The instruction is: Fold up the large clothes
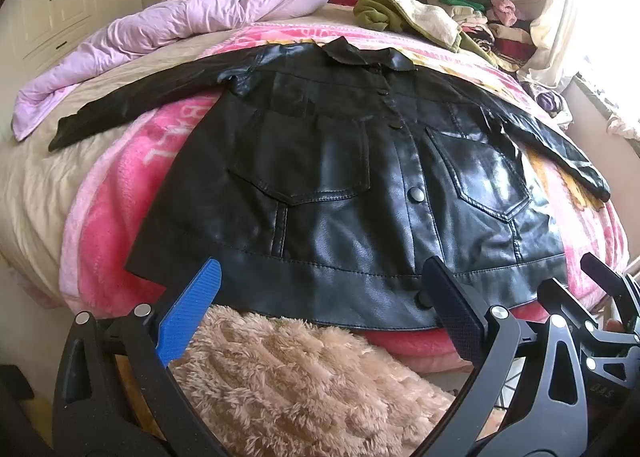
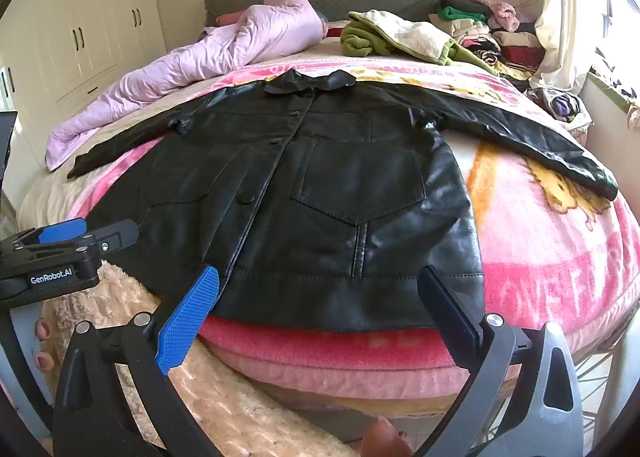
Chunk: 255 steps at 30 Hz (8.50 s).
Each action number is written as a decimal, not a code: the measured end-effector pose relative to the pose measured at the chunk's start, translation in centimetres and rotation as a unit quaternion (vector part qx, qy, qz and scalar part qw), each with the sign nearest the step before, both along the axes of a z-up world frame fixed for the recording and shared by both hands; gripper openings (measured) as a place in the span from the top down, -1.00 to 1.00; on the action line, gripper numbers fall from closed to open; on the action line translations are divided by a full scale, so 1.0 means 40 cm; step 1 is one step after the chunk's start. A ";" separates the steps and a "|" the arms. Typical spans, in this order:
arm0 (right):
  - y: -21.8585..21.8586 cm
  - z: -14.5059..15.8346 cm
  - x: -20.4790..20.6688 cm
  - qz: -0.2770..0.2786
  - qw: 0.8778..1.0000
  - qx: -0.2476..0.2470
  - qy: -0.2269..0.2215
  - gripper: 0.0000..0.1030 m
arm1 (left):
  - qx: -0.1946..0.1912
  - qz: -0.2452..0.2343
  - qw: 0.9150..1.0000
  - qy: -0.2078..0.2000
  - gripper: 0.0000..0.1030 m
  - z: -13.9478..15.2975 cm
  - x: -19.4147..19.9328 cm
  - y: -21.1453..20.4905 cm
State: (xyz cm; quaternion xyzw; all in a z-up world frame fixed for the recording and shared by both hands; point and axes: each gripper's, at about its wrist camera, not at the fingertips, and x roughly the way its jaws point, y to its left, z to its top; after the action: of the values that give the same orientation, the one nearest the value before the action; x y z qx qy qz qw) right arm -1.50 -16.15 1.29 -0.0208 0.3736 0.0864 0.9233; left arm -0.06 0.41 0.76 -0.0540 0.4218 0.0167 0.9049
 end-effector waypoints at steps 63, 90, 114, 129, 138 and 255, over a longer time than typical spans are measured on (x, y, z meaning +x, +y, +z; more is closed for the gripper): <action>0.004 0.054 0.044 0.009 1.000 0.001 -0.018 -0.92 | 0.004 0.001 1.000 -0.011 -0.83 0.065 0.075 0.003; -0.065 0.225 0.362 -0.034 0.995 0.083 -0.037 -0.92 | 0.033 0.000 0.998 -0.051 -0.83 0.209 0.408 -0.026; -0.404 0.136 0.587 -0.242 0.958 0.154 -0.013 -0.92 | 0.061 0.004 0.998 -0.025 -0.83 0.136 0.713 -0.137; -0.753 -0.021 0.583 -0.445 0.872 0.205 0.016 -0.92 | 0.004 0.004 1.000 0.030 -0.83 0.003 0.863 -0.190; -0.936 -0.107 0.576 -0.529 0.814 0.235 0.033 -0.92 | 0.008 0.007 0.999 0.036 -0.83 -0.026 0.883 -0.168; -0.315 0.089 0.773 -0.057 0.984 0.169 -0.012 -0.87 | -0.218 -0.003 0.970 -0.105 0.94 0.138 0.654 0.261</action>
State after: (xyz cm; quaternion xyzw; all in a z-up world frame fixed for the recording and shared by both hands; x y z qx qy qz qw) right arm 29.42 -28.73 4.86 0.1557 0.3432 0.0954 0.9213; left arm 26.12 10.86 6.30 -0.2501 0.3181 -0.0841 0.9106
